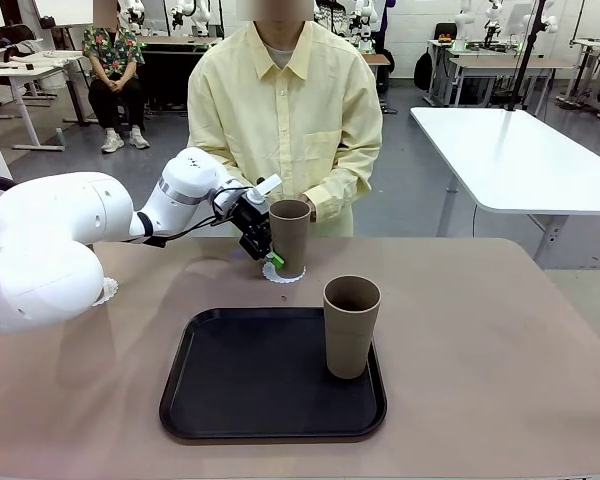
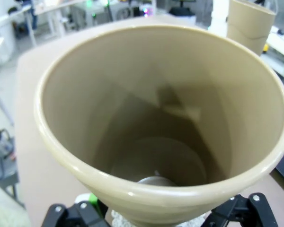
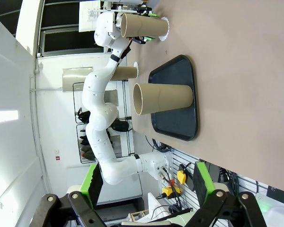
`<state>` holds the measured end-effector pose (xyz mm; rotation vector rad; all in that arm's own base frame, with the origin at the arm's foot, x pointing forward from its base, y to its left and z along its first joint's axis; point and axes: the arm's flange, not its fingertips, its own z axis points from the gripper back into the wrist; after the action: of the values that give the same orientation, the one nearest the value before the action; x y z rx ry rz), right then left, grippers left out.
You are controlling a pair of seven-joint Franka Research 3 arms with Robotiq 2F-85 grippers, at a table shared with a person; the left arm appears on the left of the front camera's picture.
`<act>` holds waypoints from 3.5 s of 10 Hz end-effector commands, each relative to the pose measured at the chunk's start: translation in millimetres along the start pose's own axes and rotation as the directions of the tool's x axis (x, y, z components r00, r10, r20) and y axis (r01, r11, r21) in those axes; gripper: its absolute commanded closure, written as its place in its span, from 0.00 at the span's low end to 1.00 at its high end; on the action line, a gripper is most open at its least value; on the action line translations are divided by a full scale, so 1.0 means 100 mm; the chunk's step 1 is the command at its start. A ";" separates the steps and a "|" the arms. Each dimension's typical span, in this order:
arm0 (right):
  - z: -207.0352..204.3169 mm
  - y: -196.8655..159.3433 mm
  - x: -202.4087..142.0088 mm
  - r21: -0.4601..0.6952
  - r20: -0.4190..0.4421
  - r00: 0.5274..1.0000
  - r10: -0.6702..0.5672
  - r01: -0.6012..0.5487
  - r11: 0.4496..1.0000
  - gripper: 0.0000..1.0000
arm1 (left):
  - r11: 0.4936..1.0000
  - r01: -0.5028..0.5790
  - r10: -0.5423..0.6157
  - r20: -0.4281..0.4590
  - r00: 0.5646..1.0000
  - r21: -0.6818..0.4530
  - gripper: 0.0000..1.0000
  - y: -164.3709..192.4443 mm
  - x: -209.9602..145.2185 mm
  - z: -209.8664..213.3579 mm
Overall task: Place coasters on the table and set cups on them.
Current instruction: Take one Reusable plastic cup from the Flat Tray and place it on a coaster set by the human.
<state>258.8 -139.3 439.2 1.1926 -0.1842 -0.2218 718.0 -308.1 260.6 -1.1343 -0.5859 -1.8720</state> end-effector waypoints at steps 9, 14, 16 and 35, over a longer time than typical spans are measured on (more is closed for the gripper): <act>0.00 0.00 0.01 0.013 -0.002 1.000 -0.001 0.001 1.000 0.00 | 0.998 -0.054 0.057 -0.116 0.992 0.035 0.00 0.22 0.12 0.12; 0.00 0.00 0.01 0.013 -0.002 1.000 -0.001 0.001 1.000 0.00 | 0.997 -0.059 0.068 -0.180 0.981 0.052 0.00 0.14 0.20 0.17; 0.00 0.00 0.01 0.013 -0.002 1.000 -0.001 0.001 1.000 0.00 | 0.996 -0.070 0.078 -0.189 0.979 0.052 0.00 0.13 0.20 0.17; 0.00 0.00 0.01 0.013 -0.002 1.000 -0.001 0.001 1.000 0.00 | 0.981 -0.156 0.185 -0.325 0.927 0.115 0.00 -0.24 0.18 0.41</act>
<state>258.8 -139.3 439.2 1.1926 -0.1842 -0.2218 737.3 -280.0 290.3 -0.8198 -0.4035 -1.8328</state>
